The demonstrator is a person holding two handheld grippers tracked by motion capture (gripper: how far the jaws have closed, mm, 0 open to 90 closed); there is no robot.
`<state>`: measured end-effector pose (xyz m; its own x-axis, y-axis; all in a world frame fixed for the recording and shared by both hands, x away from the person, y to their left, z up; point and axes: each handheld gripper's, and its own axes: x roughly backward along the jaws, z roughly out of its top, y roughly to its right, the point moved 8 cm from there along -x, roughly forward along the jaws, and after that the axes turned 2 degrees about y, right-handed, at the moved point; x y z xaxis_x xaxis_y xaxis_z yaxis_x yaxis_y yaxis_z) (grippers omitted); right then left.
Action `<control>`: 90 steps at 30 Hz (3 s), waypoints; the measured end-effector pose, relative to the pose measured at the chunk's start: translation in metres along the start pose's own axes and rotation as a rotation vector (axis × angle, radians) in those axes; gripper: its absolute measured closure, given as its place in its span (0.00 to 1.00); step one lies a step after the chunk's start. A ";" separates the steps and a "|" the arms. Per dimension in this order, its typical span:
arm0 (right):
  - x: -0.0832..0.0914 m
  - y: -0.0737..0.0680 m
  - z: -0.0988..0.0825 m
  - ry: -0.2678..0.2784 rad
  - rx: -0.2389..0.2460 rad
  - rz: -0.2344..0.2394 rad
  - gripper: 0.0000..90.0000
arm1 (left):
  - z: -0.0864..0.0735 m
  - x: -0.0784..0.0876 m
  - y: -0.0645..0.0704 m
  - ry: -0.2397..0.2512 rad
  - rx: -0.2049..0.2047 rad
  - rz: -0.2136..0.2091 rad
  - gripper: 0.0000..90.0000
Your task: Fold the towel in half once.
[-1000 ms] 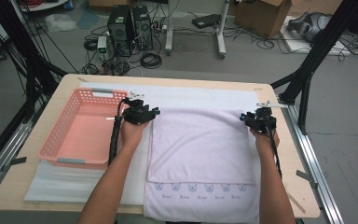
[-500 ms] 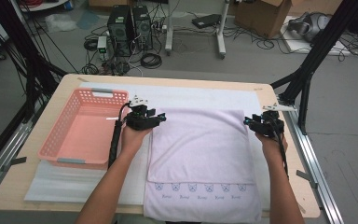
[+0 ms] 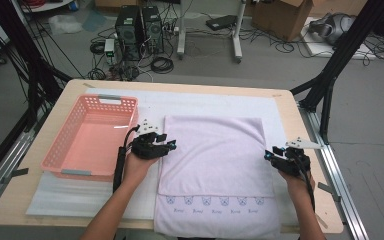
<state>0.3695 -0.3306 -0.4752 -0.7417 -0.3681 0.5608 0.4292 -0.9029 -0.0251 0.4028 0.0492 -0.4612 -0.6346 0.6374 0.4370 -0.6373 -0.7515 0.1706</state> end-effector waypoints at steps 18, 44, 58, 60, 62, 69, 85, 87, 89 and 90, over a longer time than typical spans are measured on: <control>0.040 -0.023 -0.034 0.028 0.006 0.019 0.68 | -0.046 0.046 0.024 0.022 -0.018 -0.062 0.57; 0.089 -0.041 -0.064 0.050 -0.030 -0.021 0.70 | -0.084 0.087 0.060 -0.006 -0.002 -0.092 0.65; 0.067 -0.058 -0.072 -0.053 -0.004 0.031 0.68 | -0.094 0.083 0.064 -0.082 -0.064 -0.041 0.80; 0.065 -0.060 -0.072 -0.056 0.010 0.027 0.69 | -0.094 0.082 0.064 -0.082 -0.081 -0.037 0.87; 0.063 -0.062 -0.071 -0.059 0.019 0.024 0.72 | -0.094 0.082 0.065 -0.075 -0.088 -0.029 0.92; 0.061 -0.064 -0.073 -0.068 0.016 0.019 0.82 | -0.091 0.084 0.065 -0.039 -0.072 -0.037 0.96; 0.069 -0.064 -0.070 -0.039 0.011 0.020 0.93 | -0.083 0.092 0.069 0.008 -0.049 -0.047 0.98; 0.071 -0.064 -0.069 -0.034 0.012 0.023 0.93 | -0.082 0.094 0.070 0.019 -0.039 -0.054 0.98; 0.073 -0.064 -0.068 -0.025 0.006 0.027 0.93 | -0.081 0.096 0.071 0.023 -0.034 -0.063 0.98; 0.074 -0.064 -0.068 -0.020 0.007 0.026 0.93 | -0.081 0.096 0.070 0.024 -0.031 -0.063 0.98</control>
<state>0.2523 -0.3152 -0.4881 -0.7199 -0.3869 0.5763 0.4517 -0.8915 -0.0343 0.2616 0.0713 -0.4786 -0.6033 0.6872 0.4047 -0.6891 -0.7046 0.1692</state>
